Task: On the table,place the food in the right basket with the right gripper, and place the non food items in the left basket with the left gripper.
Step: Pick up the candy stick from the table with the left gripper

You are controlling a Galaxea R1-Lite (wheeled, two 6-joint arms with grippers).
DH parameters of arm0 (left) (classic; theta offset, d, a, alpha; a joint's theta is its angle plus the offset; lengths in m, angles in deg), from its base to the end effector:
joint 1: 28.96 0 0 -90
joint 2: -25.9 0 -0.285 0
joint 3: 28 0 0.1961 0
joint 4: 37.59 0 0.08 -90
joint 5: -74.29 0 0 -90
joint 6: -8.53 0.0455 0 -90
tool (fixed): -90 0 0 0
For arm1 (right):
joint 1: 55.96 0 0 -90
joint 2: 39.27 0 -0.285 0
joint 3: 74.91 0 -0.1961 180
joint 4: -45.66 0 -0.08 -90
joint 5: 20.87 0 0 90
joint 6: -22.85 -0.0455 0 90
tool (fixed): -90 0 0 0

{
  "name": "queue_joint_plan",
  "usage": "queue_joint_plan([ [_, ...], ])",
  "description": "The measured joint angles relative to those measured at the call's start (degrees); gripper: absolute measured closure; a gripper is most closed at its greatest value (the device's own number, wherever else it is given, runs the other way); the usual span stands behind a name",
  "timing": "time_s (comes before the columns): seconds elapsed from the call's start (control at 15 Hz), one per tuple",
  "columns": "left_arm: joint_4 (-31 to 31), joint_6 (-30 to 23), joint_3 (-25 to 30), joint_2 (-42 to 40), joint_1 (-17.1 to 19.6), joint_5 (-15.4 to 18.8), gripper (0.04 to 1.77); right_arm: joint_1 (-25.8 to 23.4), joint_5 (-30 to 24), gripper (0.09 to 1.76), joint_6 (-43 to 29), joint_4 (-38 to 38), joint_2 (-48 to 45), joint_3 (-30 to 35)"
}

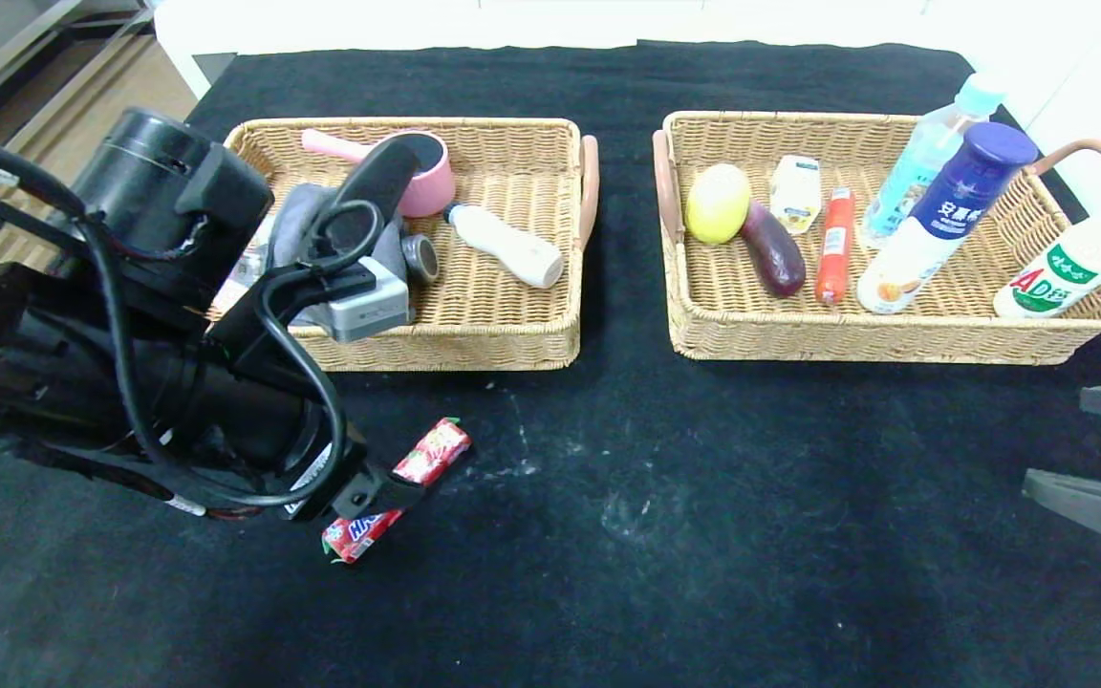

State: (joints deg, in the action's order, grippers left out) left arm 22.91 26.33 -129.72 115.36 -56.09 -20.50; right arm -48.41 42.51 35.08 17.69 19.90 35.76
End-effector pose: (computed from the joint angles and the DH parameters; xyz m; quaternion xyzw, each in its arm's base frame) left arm 0.2442 -0.1208 0.2331 0.2495 0.3608 -0.2355 0.8672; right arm 0.1578 0.0415 0.2424 -0.0751 0.1209 0.3049 0.9417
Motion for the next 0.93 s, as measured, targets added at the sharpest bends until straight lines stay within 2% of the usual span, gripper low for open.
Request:
queue_joint_plan([
  [0.2,0.0,-0.1,0.6,1.9,-1.0,-2.8,0.10,0.0,0.0,0.14,0.0,0.0,0.0,0.0],
  [0.93,-1.8,-0.6,1.3,7.1,-2.3,-5.9,0.09,0.0,0.0,0.14,0.0,0.0,0.0,0.0],
])
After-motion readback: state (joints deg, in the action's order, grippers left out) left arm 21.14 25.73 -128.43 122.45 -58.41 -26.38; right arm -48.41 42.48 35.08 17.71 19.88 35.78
